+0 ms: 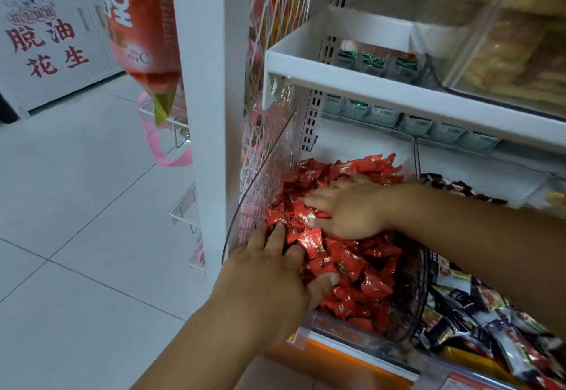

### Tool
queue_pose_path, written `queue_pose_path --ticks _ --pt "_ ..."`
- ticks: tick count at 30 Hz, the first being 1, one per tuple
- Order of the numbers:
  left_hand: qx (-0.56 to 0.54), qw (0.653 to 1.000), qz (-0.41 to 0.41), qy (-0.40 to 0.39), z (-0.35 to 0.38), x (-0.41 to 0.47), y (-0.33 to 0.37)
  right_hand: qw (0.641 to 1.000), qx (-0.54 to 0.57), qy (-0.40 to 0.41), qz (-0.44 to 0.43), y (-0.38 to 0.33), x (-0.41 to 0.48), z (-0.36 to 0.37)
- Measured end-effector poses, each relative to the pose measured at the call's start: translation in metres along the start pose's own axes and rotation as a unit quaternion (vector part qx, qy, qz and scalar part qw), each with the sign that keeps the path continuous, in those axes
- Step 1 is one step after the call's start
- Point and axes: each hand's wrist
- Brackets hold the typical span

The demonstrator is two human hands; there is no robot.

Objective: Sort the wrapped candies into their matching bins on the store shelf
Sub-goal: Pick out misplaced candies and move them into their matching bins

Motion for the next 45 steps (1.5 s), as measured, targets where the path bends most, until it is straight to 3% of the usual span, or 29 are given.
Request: queue_pose_path --ticks 6,9,11,14,17,20,23,27,31,34,36,38,41,45 --pt "-0.001 1.000 -0.005 -0.008 0.000 -0.001 0.000 0.999 0.041 0.002 -0.028 0.004 -0.017 0.002" --pt "-0.006 1.000 -0.006 -0.010 -0.002 0.000 0.001 0.976 0.207 0.012 -0.072 0.012 -0.031 -0.017" --pt "-0.006 1.000 -0.003 -0.008 -0.002 0.001 0.001 0.955 0.279 0.081 -0.059 0.027 -0.028 -0.034" --pt "0.002 1.000 0.005 -0.001 -0.001 -0.001 0.000 0.972 0.213 0.092 0.021 0.055 -0.009 -0.048" --pt "-0.011 1.000 -0.002 0.023 0.000 -0.002 0.001 0.989 0.114 -0.016 0.089 0.060 0.007 -0.043" --pt "-0.088 0.989 -0.020 0.114 0.003 0.000 0.001 0.982 0.149 -0.086 0.083 0.043 0.024 -0.032" --pt "-0.155 0.972 0.000 0.178 0.005 0.003 0.000 0.982 0.173 -0.056 0.058 0.027 0.042 -0.019" --pt "-0.119 0.980 0.043 0.150 0.006 0.003 -0.003 0.964 0.264 0.034 -0.012 0.020 0.045 -0.021" --pt "-0.109 0.986 0.044 0.121 0.006 0.004 -0.004 0.936 0.342 0.078 0.011 0.023 0.041 -0.026" --pt "-0.102 0.987 0.029 0.125 0.004 0.007 -0.002 0.868 0.495 0.015 -0.030 0.026 0.029 -0.033" --pt "-0.089 0.983 0.023 0.156 0.002 0.009 0.002 0.822 0.564 -0.044 -0.061 0.035 0.019 -0.039" --pt "-0.087 0.972 0.034 0.217 0.000 0.012 0.010 0.813 0.578 -0.027 -0.060 0.046 0.008 -0.045" --pt "-0.082 0.962 0.061 0.254 -0.004 0.021 0.020 0.832 0.553 0.056 -0.005 0.061 0.007 -0.043" --pt "-0.079 0.969 0.084 0.219 -0.004 0.035 0.028 0.921 0.375 0.105 0.019 0.058 0.010 -0.034"
Point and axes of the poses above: each hand's wrist, its own x-axis towards the middle knuckle, its own z-axis out of the palm, y = z × x, and after that the axes turned 14 degrees about z, right-handed
